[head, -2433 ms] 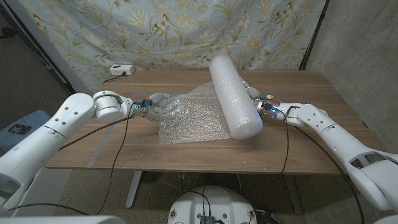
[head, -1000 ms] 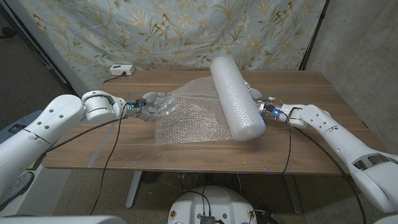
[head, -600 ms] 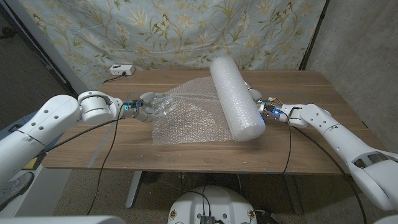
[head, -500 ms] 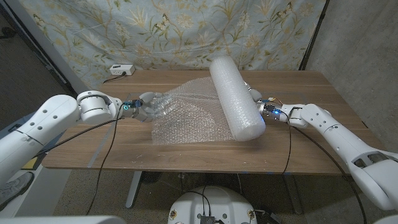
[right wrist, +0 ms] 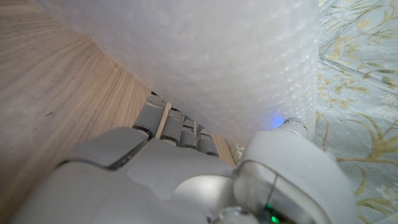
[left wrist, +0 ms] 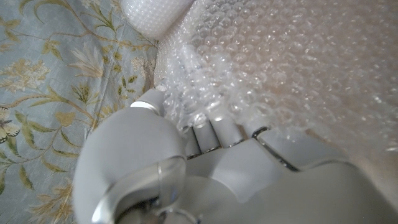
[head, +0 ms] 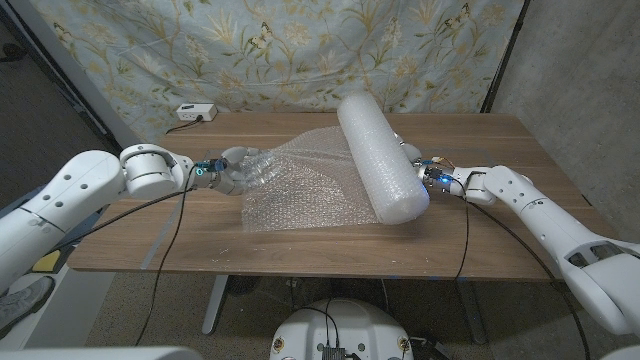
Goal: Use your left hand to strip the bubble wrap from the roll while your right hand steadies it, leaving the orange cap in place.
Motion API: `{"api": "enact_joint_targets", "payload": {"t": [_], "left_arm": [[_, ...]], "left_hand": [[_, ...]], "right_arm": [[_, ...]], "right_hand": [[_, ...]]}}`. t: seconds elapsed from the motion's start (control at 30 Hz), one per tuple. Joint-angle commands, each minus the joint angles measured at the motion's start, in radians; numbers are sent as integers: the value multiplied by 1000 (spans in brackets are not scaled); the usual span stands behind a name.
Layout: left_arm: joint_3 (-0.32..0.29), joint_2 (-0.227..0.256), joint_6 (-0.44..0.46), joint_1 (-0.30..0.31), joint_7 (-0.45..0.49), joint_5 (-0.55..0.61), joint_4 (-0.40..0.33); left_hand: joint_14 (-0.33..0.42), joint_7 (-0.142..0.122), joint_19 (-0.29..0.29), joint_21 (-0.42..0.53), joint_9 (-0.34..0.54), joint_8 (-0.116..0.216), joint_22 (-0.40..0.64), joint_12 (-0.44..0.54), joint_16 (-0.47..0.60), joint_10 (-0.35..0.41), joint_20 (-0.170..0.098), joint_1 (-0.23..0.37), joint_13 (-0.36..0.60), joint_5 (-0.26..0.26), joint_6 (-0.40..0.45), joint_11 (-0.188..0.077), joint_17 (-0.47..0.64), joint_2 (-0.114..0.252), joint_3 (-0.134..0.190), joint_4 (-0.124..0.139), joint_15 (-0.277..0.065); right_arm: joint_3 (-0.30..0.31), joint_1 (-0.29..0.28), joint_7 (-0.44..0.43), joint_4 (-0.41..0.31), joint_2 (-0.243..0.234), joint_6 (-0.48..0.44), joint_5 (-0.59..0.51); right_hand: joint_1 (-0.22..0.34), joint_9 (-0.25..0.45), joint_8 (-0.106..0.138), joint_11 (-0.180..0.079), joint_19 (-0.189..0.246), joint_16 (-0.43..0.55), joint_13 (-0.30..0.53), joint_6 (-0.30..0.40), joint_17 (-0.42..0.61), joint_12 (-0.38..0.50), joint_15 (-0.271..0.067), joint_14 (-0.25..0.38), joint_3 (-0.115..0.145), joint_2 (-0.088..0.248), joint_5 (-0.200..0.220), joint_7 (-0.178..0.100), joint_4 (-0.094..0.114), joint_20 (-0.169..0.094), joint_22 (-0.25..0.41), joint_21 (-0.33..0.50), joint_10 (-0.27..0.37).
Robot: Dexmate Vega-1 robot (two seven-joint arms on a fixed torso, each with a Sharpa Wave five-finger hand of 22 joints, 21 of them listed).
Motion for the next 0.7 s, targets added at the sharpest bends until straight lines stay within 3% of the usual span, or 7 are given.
{"api": "enact_joint_targets", "payload": {"t": [0.03, 0.7], "left_arm": [[-15, 23, 10, 4, -6, -3, -4], [-51, 96, 38, 5, 25, -25, -29]], "left_hand": [[2, 35, -4, 4, 2, 0, 1, -2, 4, 32, -3, 11, 3, 0, 37, -21, 4, 1, -6, 1, -3], [-3, 35, -10, 10, 3, -4, 0, -7, -1, 28, -2, 10, 7, 0, 33, -25, 5, 2, -6, 4, -1]], "right_arm": [[3, 4, 12, 12, 7, 16, -8], [15, -5, 31, 12, 10, 55, -13]], "right_hand": [[-6, -2, -2, 2, 3, 3, 4, -7, 2, -7, -1, -4, -10, 0, 7, 32, -1, 7, 5, -6, 3], [-16, -11, 1, 2, -10, 2, 5, -8, -2, -16, 5, -20, -23, 0, 16, 28, 7, 21, 5, -15, 0]]}}
